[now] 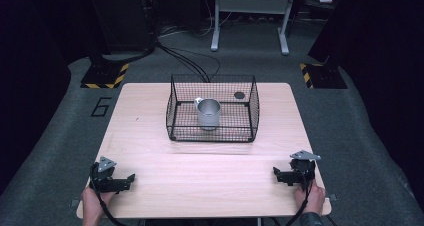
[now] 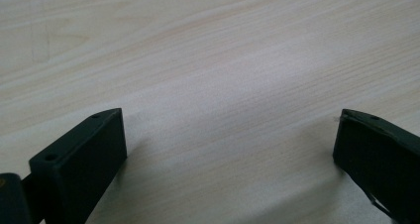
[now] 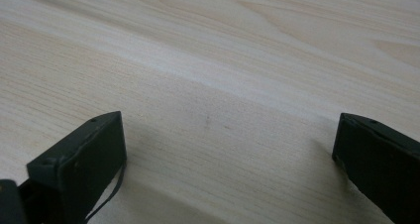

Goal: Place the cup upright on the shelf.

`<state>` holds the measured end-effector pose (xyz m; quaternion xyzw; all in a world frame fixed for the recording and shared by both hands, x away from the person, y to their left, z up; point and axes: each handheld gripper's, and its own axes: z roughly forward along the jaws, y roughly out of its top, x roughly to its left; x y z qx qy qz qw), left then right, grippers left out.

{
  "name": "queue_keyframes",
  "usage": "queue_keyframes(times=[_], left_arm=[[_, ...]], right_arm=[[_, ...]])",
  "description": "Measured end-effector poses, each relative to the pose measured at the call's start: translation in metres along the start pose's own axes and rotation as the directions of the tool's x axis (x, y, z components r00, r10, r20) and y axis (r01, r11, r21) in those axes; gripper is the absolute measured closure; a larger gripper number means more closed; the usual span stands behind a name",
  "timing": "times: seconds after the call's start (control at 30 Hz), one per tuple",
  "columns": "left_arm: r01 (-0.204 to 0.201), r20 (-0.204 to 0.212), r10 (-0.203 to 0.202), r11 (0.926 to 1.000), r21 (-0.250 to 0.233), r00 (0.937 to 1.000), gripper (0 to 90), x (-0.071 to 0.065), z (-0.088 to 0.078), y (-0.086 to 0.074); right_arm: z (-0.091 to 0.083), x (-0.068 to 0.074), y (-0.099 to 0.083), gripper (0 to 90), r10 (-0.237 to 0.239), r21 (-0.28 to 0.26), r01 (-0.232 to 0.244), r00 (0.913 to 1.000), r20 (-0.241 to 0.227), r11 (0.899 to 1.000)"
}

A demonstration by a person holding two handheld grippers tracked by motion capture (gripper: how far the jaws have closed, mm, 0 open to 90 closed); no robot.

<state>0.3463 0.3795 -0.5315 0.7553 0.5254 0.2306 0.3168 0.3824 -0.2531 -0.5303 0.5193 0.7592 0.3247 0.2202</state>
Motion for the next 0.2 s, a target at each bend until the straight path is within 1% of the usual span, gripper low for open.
queue_keyframes(times=[0.03, 0.1, 0.13, 0.17, 0.2], left_arm=[[0.009, -0.012, -0.009, 0.9998, -0.017, 0.9999, 0.0, -0.0004, 0.0011, -0.0009], [0.009, -0.009, -0.009, 0.9998, -0.018, 0.9999, 0.0, 0.0006, 0.0016, -0.0006], [0.009, -0.004, -0.009, 0.9999, -0.006, 0.9999, 0.0, 0.0013, 0.001, -0.0002], [0.018, -0.003, -0.018, 0.9998, -0.013, 0.9998, 0.0, 0.0019, 0.0021, -0.0003], [0.017, -0.004, -0.017, 0.9998, -0.012, 0.9999, 0.0, 0.002, 0.0021, -0.0003]], right_arm=[[0.0, 0.0002, 0.0, 0.0, 0.002, 0.0, -0.002, 1.0, 0.0, 1.0], [0.0, 0.0, 0.0, 0.0, 0.0, 0.0, 0.0, 1.0, 0.0, 1.0], [0.0, 0.0, 0.0001, 0.0, 0.001, 0.001, -0.001, 1.0, 0.0, 1.0], [0.0, -0.0001, 0.0, 0.0, 0.0, 0.0, 0.0, 1.0, 0.0, 1.0], [-0.0001, 0.0002, 0.0, 0.0, 0.005, 0.002, -0.005, 1.0, -0.001, 1.0]])
